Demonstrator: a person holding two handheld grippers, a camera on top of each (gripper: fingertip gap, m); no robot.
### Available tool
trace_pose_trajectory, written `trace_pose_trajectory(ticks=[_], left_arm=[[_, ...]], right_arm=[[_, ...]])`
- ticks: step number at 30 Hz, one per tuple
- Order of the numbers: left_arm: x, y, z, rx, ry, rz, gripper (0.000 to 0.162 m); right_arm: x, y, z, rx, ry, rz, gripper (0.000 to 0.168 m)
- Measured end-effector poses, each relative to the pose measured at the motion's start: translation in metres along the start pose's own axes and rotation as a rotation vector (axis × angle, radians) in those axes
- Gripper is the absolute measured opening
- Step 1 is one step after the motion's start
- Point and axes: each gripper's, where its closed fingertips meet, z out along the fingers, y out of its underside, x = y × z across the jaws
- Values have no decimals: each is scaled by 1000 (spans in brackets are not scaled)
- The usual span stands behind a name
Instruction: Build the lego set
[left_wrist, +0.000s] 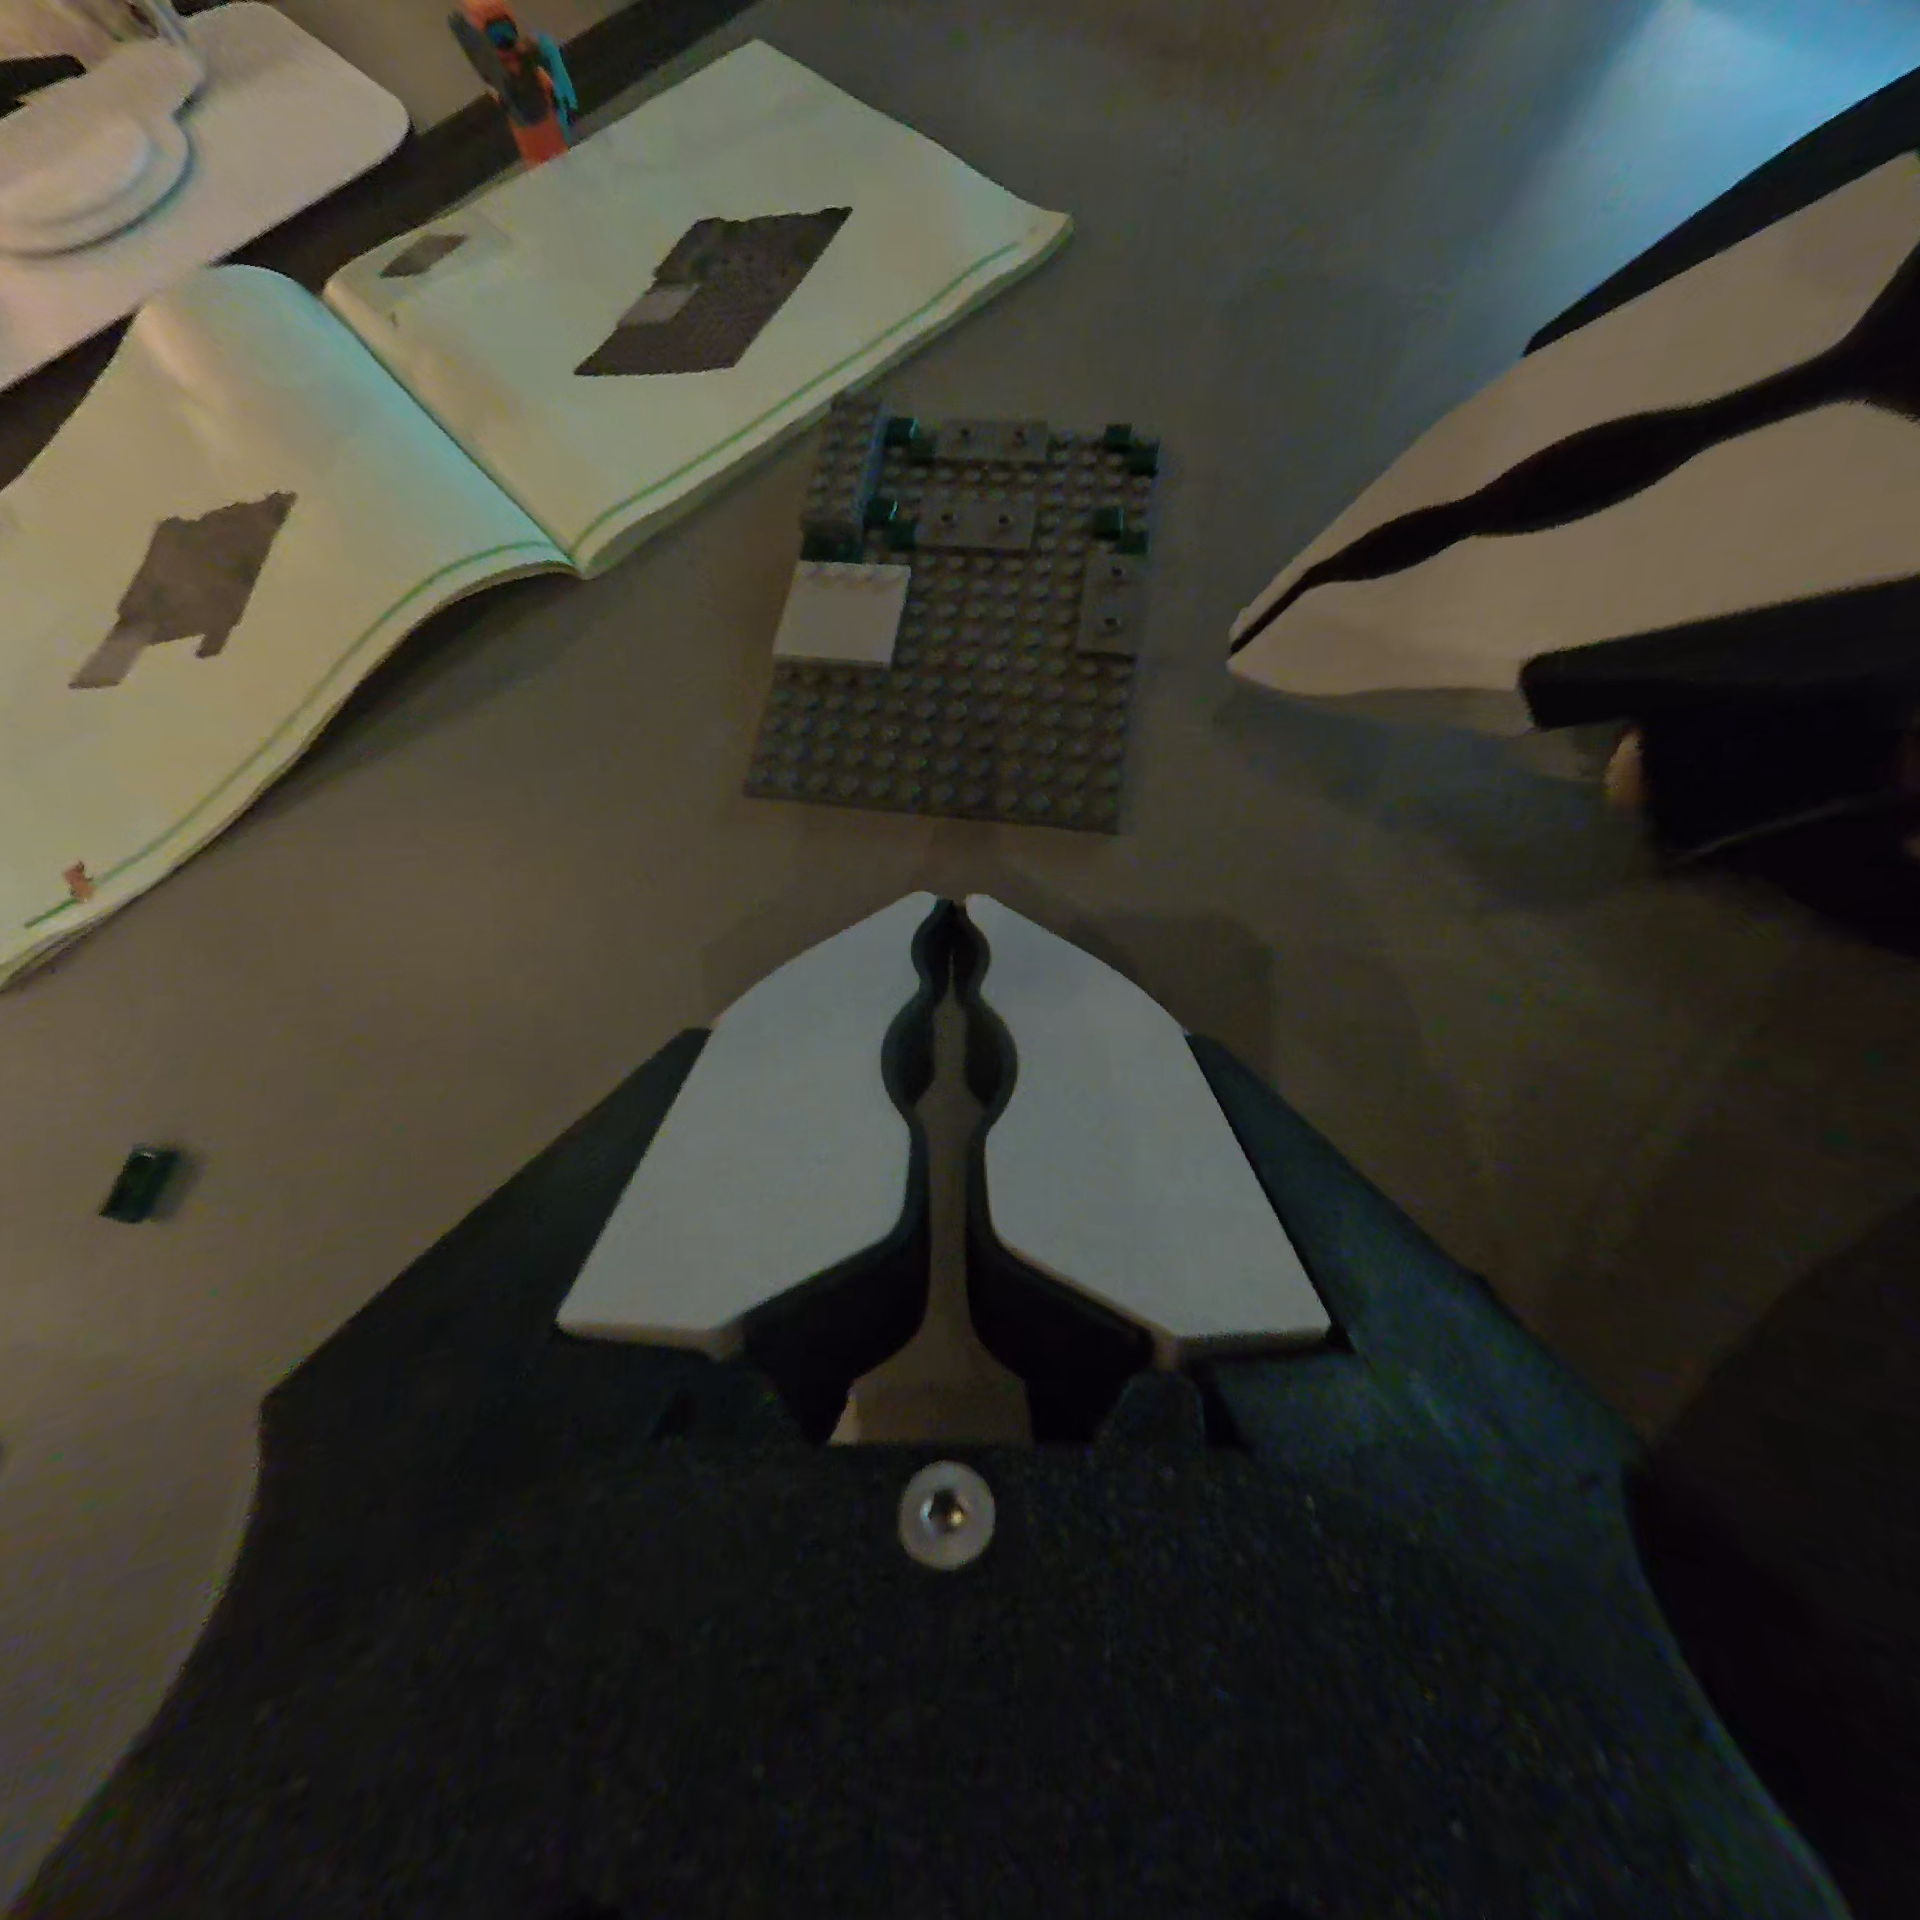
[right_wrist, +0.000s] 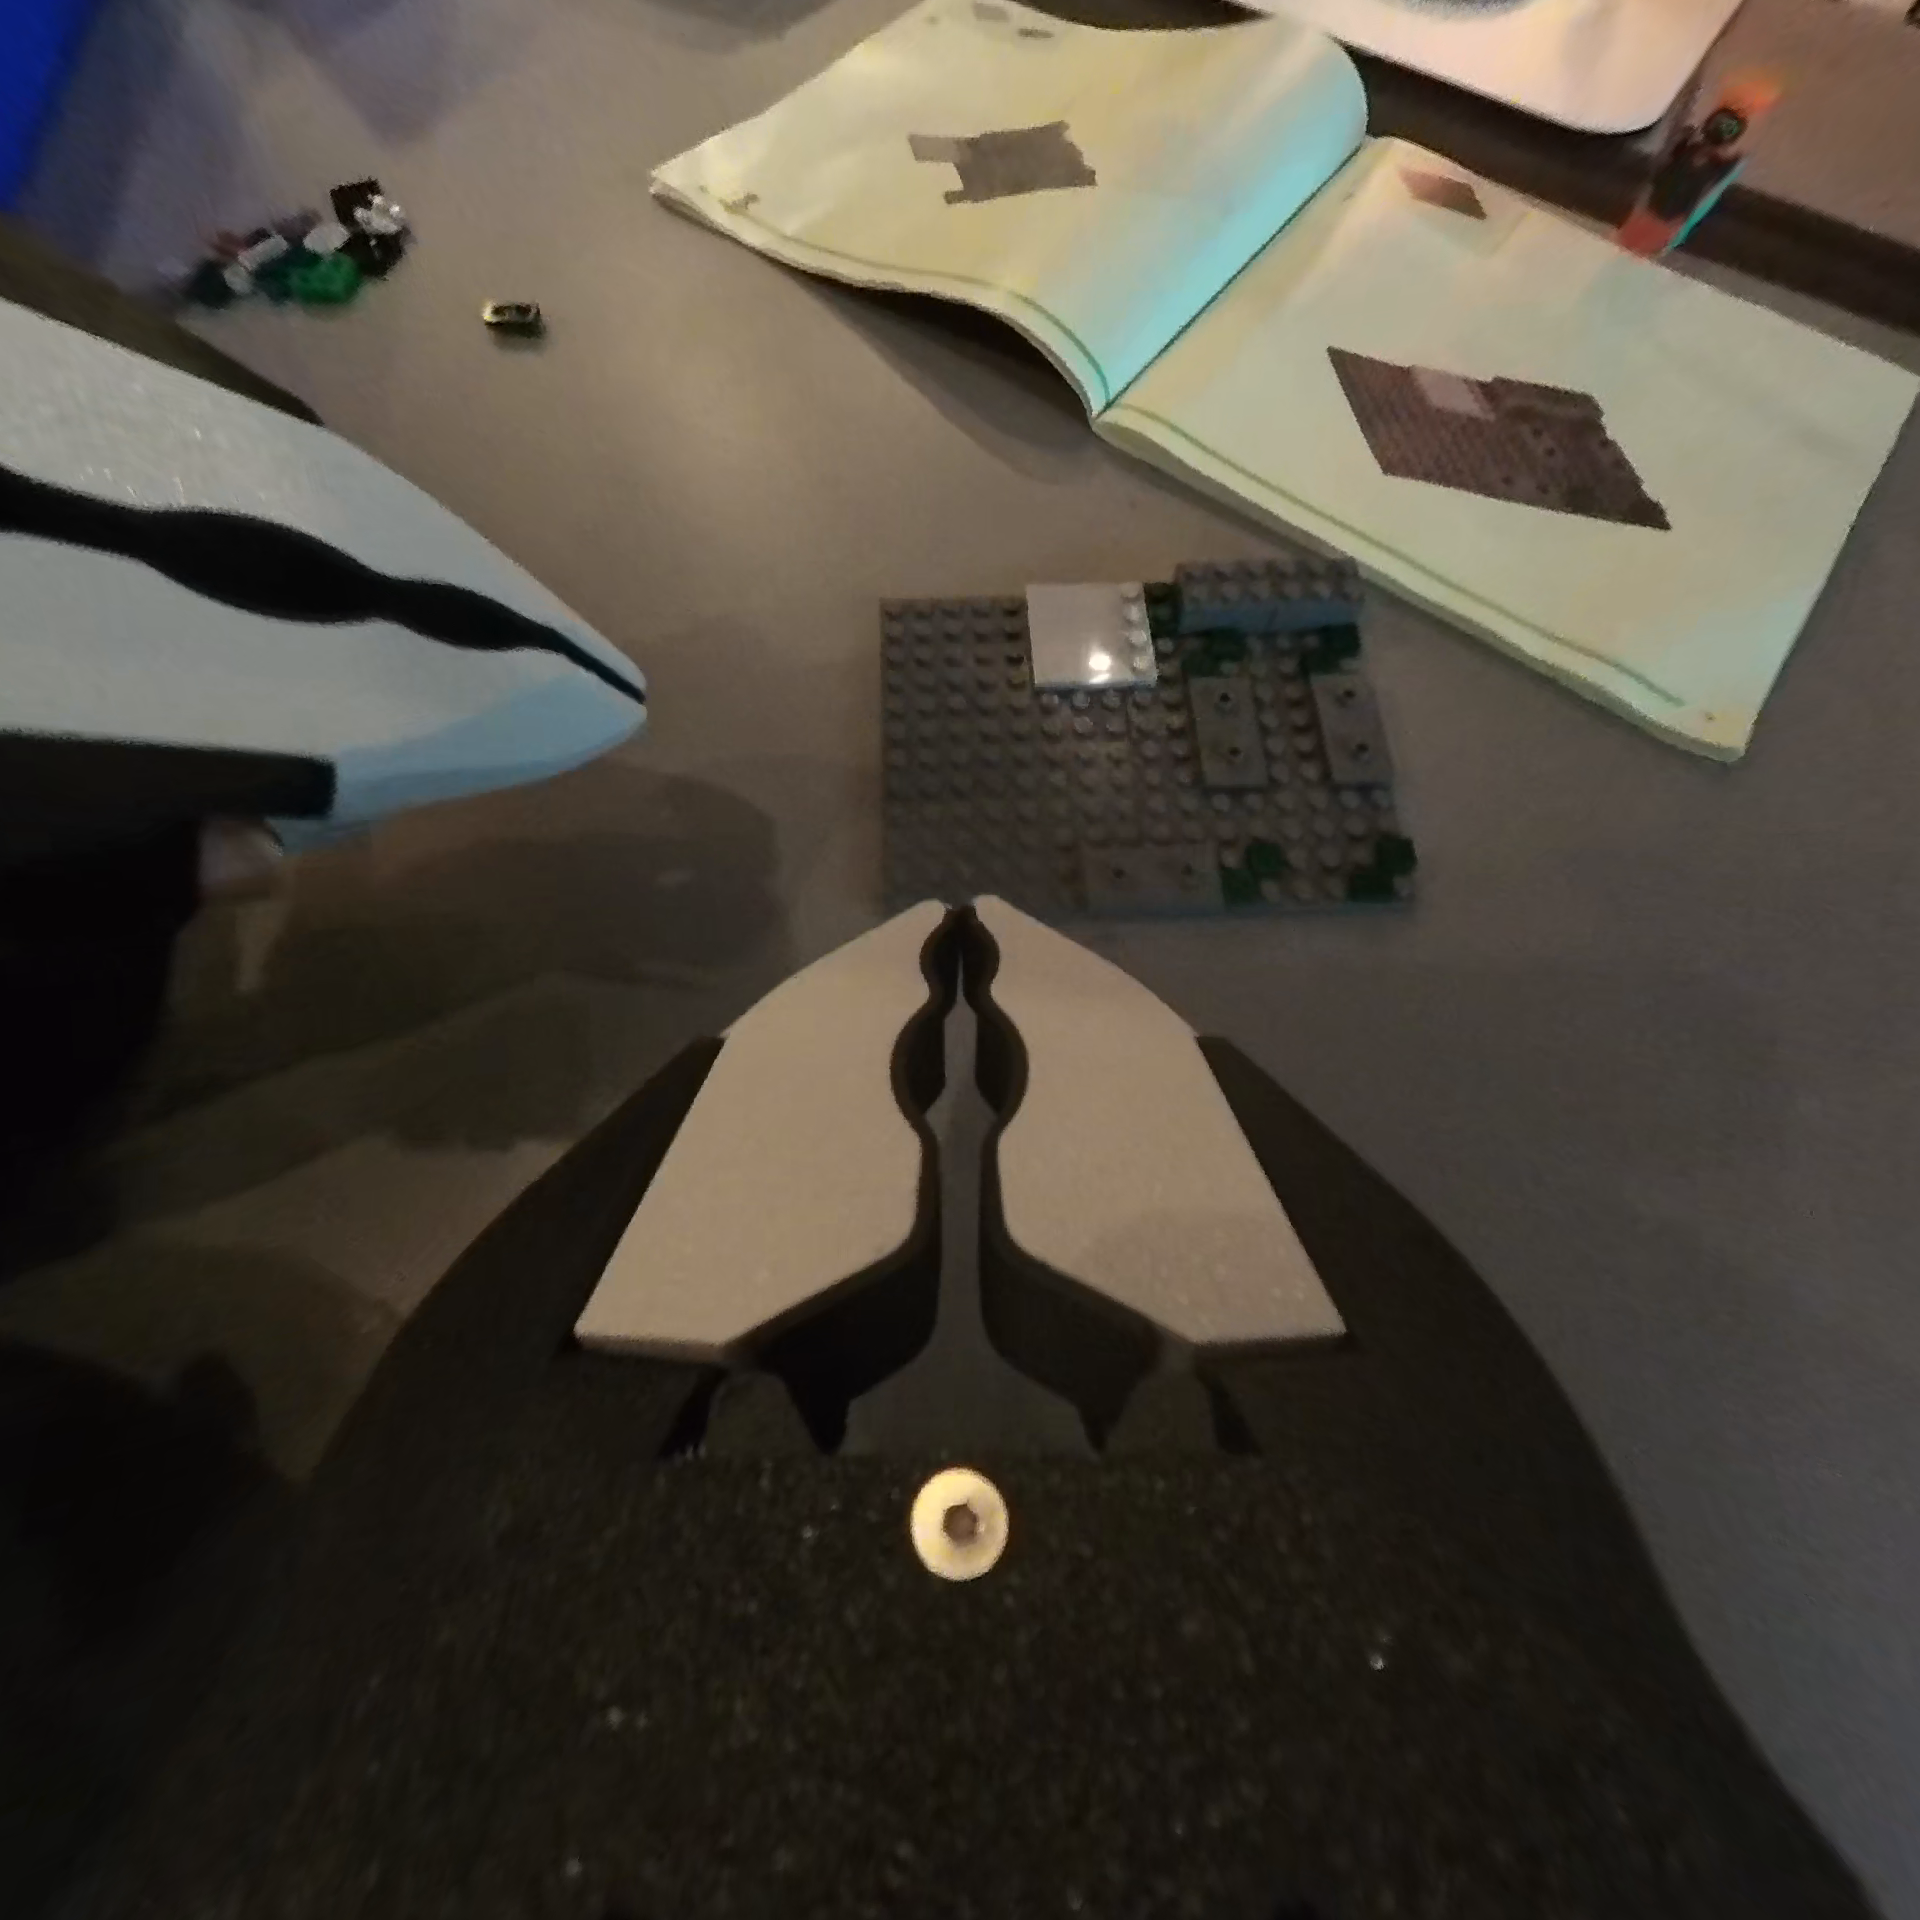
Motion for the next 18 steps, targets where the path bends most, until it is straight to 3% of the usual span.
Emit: trace_pose_trajectory(ticks=[18], left_arm=[[-14,8,36,-96,7,13,0]], right_arm=[[19,15,36,-108,127,43,0]])
